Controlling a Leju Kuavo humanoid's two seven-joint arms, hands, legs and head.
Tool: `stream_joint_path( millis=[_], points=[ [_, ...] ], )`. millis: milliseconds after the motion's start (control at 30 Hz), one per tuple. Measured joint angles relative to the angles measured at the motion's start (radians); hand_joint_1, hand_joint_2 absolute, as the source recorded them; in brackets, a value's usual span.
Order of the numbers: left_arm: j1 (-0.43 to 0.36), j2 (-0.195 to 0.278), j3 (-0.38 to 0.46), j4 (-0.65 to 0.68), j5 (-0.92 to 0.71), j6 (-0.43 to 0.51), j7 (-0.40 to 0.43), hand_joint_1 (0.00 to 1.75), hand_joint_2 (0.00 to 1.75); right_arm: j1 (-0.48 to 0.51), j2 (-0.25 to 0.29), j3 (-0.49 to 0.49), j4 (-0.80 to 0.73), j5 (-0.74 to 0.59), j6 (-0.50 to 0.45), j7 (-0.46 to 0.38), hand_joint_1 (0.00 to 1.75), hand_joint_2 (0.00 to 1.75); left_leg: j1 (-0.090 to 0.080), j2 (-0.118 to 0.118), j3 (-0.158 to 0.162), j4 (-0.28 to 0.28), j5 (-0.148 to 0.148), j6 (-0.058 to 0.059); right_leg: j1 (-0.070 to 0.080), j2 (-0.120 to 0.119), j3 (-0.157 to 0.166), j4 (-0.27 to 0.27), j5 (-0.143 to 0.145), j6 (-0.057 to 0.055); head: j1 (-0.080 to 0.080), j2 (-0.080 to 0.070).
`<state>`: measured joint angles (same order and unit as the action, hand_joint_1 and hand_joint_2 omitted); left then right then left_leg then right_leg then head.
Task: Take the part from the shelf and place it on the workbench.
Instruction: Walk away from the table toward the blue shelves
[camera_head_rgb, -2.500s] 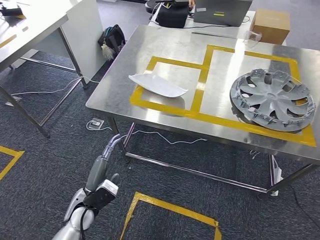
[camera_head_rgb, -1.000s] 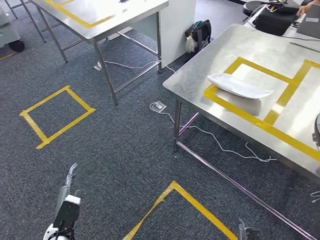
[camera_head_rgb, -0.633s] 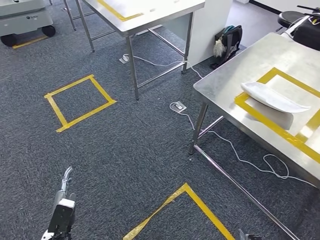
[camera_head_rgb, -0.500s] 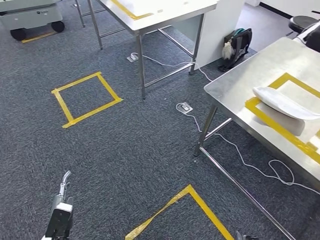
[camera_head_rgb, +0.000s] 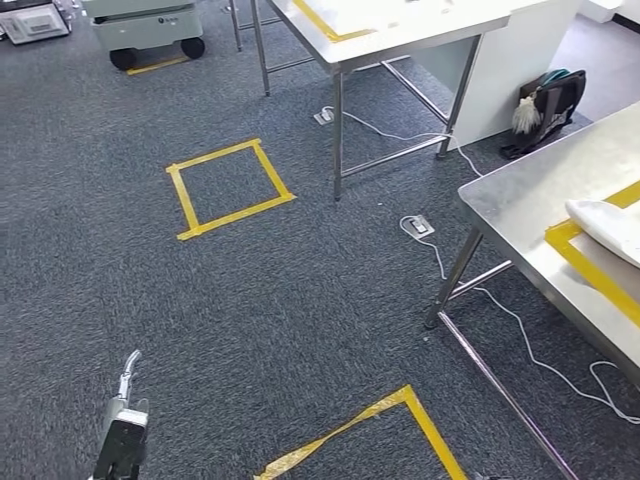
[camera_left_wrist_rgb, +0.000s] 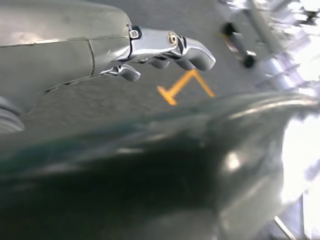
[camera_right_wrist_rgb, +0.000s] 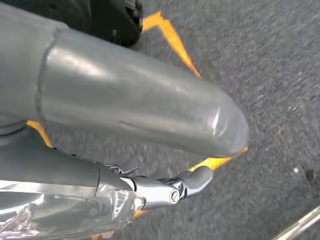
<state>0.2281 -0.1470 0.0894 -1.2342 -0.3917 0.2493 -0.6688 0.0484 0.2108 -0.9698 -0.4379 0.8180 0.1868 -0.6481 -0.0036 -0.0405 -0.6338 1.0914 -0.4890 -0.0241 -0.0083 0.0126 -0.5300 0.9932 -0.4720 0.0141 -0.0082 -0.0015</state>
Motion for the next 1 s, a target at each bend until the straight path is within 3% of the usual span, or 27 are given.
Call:
stream_joint_path(
  millis=[67, 100, 133, 167, 233, 267, 300, 367, 400, 467, 533, 600, 633, 667, 733, 767, 833, 900, 933, 1000],
  points=[
    [-0.043, -0.004, 0.057, 0.096, 0.024, -0.052, 0.007, 0.0, 0.0, -0.001, -0.004, -0.011, 0.012, 0.027, -0.014, -0.006, 0.0, 0.0, 0.005, 0.025, -0.066, 0.13, -0.055, -0.01, 0.001, -0.03, -0.001, 0.0, -0.001, -0.003, -0.001, 0.0],
    [-0.064, -0.004, 0.095, 0.158, 0.04, -0.087, 0.008, 0.0, 0.0, -0.003, -0.005, -0.016, 0.019, 0.041, -0.021, -0.009, 0.0, 0.0, 0.008, 0.029, -0.086, 0.168, -0.061, -0.013, 0.001, -0.043, -0.001, 0.0, -0.002, -0.003, -0.001, 0.0],
    [-0.083, -0.003, 0.136, 0.222, 0.055, -0.123, 0.008, 0.0, 0.0, -0.007, -0.007, -0.02, 0.026, 0.054, -0.027, -0.013, 0.0, 0.0, 0.01, 0.031, -0.087, 0.17, -0.049, -0.016, 0.001, -0.055, -0.001, 0.0, -0.003, -0.002, -0.002, 0.0],
    [-0.101, 0.001, 0.18, 0.29, 0.069, -0.157, 0.008, 0.0, 0.0, -0.011, -0.008, -0.023, 0.034, 0.066, -0.033, -0.016, 0.0, 0.0, 0.012, 0.036, -0.066, 0.13, -0.02, -0.018, 0.0, -0.066, 0.001, 0.0, -0.004, -0.001, -0.002, 0.0],
    [-0.137, 0.009, 0.256, 0.416, 0.093, -0.213, 0.011, 0.0, 0.0, -0.019, -0.011, -0.031, 0.051, 0.083, -0.041, -0.022, 0.0, 0.0, 0.012, 0.076, 0.008, -0.009, 0.042, -0.021, 0.002, -0.085, 0.006, 0.001, -0.01, 0.008, -0.003, 0.0],
    [-0.157, 0.013, 0.293, 0.482, 0.103, -0.234, 0.013, 0.0, 0.0, -0.022, -0.014, -0.035, 0.059, 0.09, -0.045, -0.026, 0.0, 0.0, 0.011, 0.092, 0.036, -0.064, 0.058, -0.017, 0.005, -0.095, 0.007, 0.003, -0.015, 0.013, -0.002, 0.0],
    [-0.173, 0.016, 0.326, 0.54, 0.108, -0.246, 0.015, 0.0, 0.0, -0.026, -0.017, -0.038, 0.067, 0.095, -0.049, -0.029, 0.0, 0.0, 0.009, 0.103, 0.053, -0.096, 0.063, -0.012, 0.008, -0.104, 0.007, 0.004, -0.02, 0.019, -0.001, 0.0],
    [-0.191, 0.022, 0.384, 0.645, 0.111, -0.244, 0.009, 0.0, 0.0, -0.034, -0.02, -0.044, 0.08, 0.101, -0.058, -0.034, 0.0, 0.0, 0.005, 0.085, 0.056, -0.105, 0.06, 0.005, 0.008, -0.122, 0.014, 0.001, -0.027, 0.029, 0.002, 0.0],
    [-0.195, 0.025, 0.408, 0.686, 0.112, -0.234, 0.001, 0.0, 0.0, -0.037, -0.02, -0.046, 0.085, 0.103, -0.062, -0.035, 0.0, 0.0, 0.005, 0.075, 0.057, -0.106, 0.059, 0.012, 0.005, -0.12, 0.018, 0.003, -0.032, 0.035, 0.002, 0.0],
    [-0.205, 0.027, 0.452, 0.75, 0.123, -0.207, -0.016, 0.0, 0.0, -0.042, -0.02, -0.055, 0.092, 0.104, -0.068, -0.037, 0.0, 0.0, 0.006, 0.055, 0.058, -0.107, 0.062, 0.027, 0.0, -0.081, 0.004, 0.05, -0.067, 0.044, 0.005, 0.0],
    [-0.219, 0.023, 0.492, 0.795, 0.138, -0.188, -0.025, 0.0, 0.0, -0.04, -0.02, -0.064, 0.099, 0.105, -0.07, -0.038, 0.0, 0.0, 0.006, 0.032, 0.058, -0.108, 0.063, 0.037, -0.001, -0.031, -0.06, 0.18, -0.134, 0.045, 0.01, 0.0],
    [-0.229, 0.018, 0.524, 0.828, 0.144, -0.177, -0.027, 0.0, 0.0, -0.037, -0.02, -0.072, 0.104, 0.105, -0.071, -0.038, 0.0, 0.0, 0.002, 0.005, 0.058, -0.107, 0.062, 0.041, 0.0, -0.016, -0.124, 0.295, -0.169, 0.042, 0.011, 0.0],
    [-0.231, 0.017, 0.537, 0.842, 0.144, -0.173, -0.027, 0.0, 0.0, -0.036, -0.02, -0.076, 0.106, 0.106, -0.071, -0.038, 0.0, 0.0, 0.001, -0.008, 0.059, -0.107, 0.062, 0.041, 0.001, -0.014, -0.135, 0.302, -0.157, 0.039, 0.011, 0.0],
    [-0.234, 0.015, 0.549, 0.854, 0.145, -0.17, -0.025, 0.0, 0.0, -0.036, -0.02, -0.08, 0.106, 0.107, -0.071, -0.038, 0.0, 0.0, 0.001, -0.023, 0.06, -0.107, 0.062, 0.041, 0.002, -0.009, -0.126, 0.268, -0.126, 0.035, 0.011, 0.0],
    [-0.239, 0.011, 0.569, 0.873, 0.152, -0.171, -0.017, 0.0, 0.0, -0.038, -0.02, -0.087, 0.107, 0.111, -0.071, -0.038, 0.0, 0.0, 0.0, -0.049, 0.064, -0.106, 0.061, 0.04, 0.001, 0.024, -0.069, 0.129, -0.048, 0.027, 0.011, 0.0],
    [-0.242, 0.008, 0.58, 0.881, 0.159, -0.174, -0.01, 0.0, 0.0, -0.039, -0.02, -0.089, 0.109, 0.114, -0.071, -0.038, 0.0, 0.0, 0.0, -0.062, 0.064, -0.105, 0.061, 0.036, 0.001, 0.041, -0.043, 0.069, -0.022, 0.025, 0.011, 0.0],
    [-0.245, 0.003, 0.604, 0.894, 0.173, -0.18, -0.001, 0.0, 0.0, -0.044, -0.02, -0.095, 0.113, 0.118, -0.071, -0.039, 0.0, 0.0, 0.001, -0.079, 0.06, -0.104, 0.063, 0.026, 0.003, 0.057, -0.019, 0.022, -0.008, 0.022, 0.01, 0.0],
    [-0.244, 0.001, 0.625, 0.904, 0.182, -0.183, 0.0, 0.0, 0.0, -0.048, -0.02, -0.097, 0.117, 0.119, -0.071, -0.04, 0.0, 0.0, 0.005, -0.091, 0.055, -0.105, 0.065, 0.013, 0.005, 0.037, -0.014, 0.017, -0.002, 0.013, 0.01, 0.0],
    [-0.244, 0.001, 0.633, 0.907, 0.184, -0.183, 0.0, 0.0, 0.0, -0.049, -0.02, -0.097, 0.118, 0.119, -0.071, -0.04, 0.0, 0.0, 0.005, -0.078, 0.05, -0.097, 0.059, 0.008, 0.005, 0.027, -0.011, 0.011, 0.003, 0.006, 0.009, 0.0],
    [-0.249, 0.0, 0.645, 0.913, 0.185, -0.184, 0.0, 0.0, 0.0, -0.05, -0.02, -0.098, 0.12, 0.12, -0.071, -0.041, 0.0, 0.0, 0.003, -0.028, 0.015, -0.028, 0.013, 0.0, 0.003, 0.0, -0.007, -0.001, 0.01, -0.006, 0.004, 0.0]
  ],
)
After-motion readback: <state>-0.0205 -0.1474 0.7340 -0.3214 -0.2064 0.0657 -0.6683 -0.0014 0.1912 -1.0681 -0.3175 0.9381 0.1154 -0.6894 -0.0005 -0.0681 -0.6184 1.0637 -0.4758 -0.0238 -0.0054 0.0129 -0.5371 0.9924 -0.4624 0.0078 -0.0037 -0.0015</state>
